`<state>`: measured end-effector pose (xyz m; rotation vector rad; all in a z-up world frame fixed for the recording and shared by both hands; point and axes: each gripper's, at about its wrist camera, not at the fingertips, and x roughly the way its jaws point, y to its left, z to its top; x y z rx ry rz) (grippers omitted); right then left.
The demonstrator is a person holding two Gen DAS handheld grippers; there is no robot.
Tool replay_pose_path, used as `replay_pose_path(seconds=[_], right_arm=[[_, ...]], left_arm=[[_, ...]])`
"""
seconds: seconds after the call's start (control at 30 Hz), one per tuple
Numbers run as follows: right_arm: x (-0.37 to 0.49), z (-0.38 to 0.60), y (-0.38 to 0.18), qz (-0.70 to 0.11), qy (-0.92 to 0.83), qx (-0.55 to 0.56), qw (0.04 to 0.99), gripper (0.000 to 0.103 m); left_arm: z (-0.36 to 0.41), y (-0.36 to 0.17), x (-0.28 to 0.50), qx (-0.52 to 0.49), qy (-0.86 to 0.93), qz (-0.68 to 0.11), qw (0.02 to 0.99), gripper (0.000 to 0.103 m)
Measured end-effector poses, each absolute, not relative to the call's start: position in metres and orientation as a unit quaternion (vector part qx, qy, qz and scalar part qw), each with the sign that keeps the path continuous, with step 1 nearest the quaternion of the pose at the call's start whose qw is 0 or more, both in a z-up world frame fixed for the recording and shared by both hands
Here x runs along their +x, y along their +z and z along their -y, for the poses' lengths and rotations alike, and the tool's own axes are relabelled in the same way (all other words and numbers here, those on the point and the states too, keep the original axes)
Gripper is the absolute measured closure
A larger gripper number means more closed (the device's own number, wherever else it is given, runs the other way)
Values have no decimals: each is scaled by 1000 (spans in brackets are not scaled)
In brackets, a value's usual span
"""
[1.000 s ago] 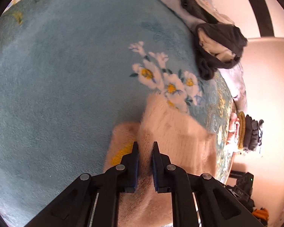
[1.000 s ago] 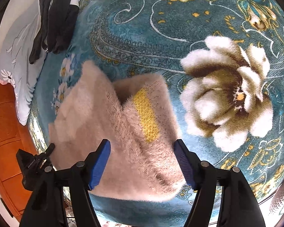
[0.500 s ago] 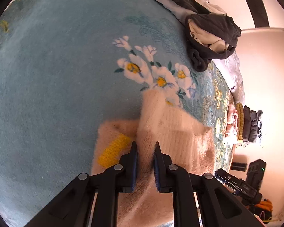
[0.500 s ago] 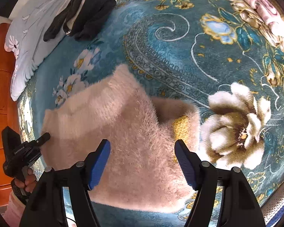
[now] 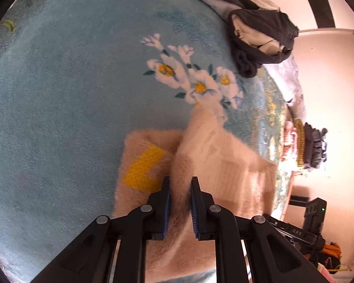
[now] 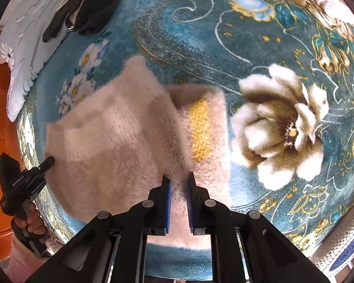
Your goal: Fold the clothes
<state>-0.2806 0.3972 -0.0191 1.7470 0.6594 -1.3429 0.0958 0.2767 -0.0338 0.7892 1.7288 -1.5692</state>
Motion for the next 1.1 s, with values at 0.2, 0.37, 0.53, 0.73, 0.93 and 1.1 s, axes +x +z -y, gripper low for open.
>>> replay_pose_path(seconds=[0.2,0.37,0.53,0.73,0.93,1.1], right_arm=[[-272,-393,-19,-262,-553,669,423,67],[-285,-405,-31,-246,-562,666,423,21],[-303,-416,-57,-188,-546,701,418,17],[-316,-413,-82,-129,-516,726,435,1],[-315,-404,-85,-130,-513,742,411,3],[-307,-402,-77,-124,-510,750,403,39]], left_arm=[[-281,-25,102,322,-600,-638,359,54],[-287,-40,117,325,-591,-641,367,32],[-291,-75,119,287,-575,-700,311,26],[-288,-85,104,282,-594,-698,283,16],[-284,-78,84,326,-602,-668,293,26],[-291,-67,83,333,-596,-652,329,57]])
